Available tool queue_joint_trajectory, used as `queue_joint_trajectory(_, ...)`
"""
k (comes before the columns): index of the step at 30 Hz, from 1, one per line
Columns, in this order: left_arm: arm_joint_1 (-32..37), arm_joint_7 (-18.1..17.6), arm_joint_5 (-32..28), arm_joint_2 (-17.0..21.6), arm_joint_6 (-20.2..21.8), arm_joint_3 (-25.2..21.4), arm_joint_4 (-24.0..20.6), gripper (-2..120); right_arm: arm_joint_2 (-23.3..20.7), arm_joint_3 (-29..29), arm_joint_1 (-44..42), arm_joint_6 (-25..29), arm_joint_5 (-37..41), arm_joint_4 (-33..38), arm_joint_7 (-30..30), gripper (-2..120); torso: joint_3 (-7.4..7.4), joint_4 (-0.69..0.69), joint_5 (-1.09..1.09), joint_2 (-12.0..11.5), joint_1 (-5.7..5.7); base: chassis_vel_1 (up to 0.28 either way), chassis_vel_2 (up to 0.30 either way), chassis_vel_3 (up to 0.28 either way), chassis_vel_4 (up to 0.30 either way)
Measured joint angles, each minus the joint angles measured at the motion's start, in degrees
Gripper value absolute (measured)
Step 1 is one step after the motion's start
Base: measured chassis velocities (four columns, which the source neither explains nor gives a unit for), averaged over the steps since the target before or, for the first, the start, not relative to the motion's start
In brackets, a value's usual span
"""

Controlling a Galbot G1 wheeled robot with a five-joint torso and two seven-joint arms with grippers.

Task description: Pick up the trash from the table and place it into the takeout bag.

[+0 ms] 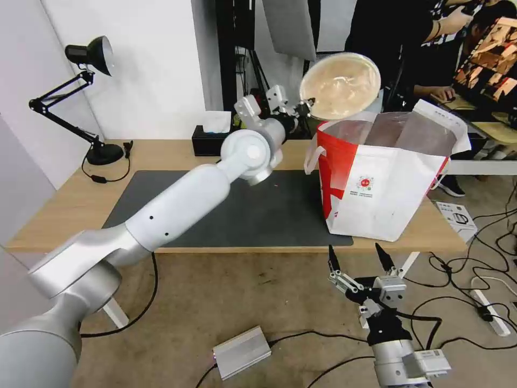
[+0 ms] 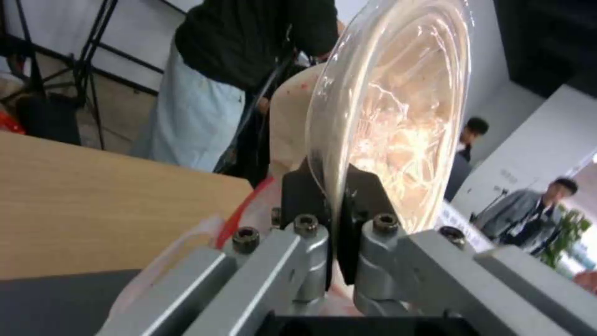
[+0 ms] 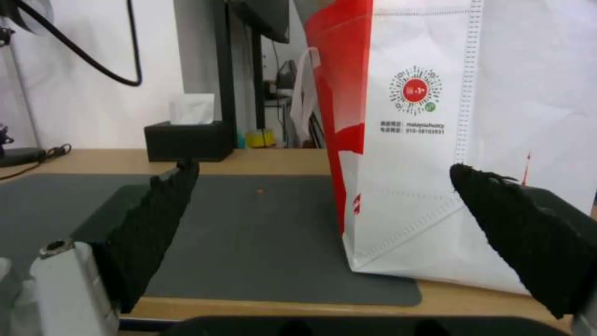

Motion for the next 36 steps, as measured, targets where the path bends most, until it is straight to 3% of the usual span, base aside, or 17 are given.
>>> queue_joint_trajectory(18,-3.07,2.32,4.16,-3.06,-0.37,9.01,5.33,0,0.00,0.00,0.00,0.00,0.00,0.00,0.00,100,0.00,0.01,0.00,0.00,0.00,0.000,0.000,0.000,0.000)
queue_joint_trajectory(33,-3.80,3.85,9.86,-3.06,-0.26,11.71,6.22,0,0.00,0.00,0.00,0.00,0.00,0.00,0.00,100,0.00,0.00,0.00,0.00,0.00,0.000,0.000,0.000,0.000)
queue_joint_trajectory(36,-3.81,3.88,10.06,-2.84,-0.38,11.51,5.99,7,0.00,0.00,0.00,0.00,0.00,0.00,0.00,100,0.00,0.00,0.00,0.00,-0.01,0.000,0.000,0.000,0.000)
